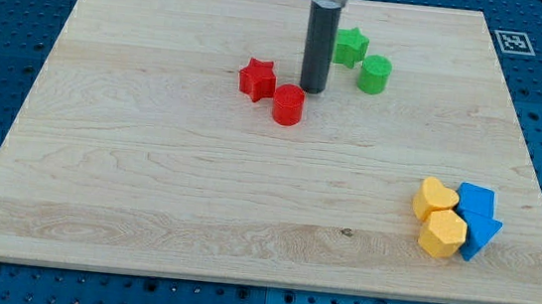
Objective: Move the red circle into the red star
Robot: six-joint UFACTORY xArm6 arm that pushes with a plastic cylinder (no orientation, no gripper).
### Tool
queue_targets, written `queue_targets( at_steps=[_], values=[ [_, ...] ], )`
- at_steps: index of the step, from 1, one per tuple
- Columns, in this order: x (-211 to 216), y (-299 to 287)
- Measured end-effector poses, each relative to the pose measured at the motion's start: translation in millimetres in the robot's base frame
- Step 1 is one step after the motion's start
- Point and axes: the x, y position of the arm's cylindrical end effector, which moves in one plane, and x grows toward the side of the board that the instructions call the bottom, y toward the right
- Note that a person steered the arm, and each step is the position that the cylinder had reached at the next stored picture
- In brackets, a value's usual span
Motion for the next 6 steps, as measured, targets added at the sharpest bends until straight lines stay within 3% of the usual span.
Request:
queue_targets(
  at_steps=[3, 6],
  values=[
    [43, 5],
    [54, -4]
  ],
)
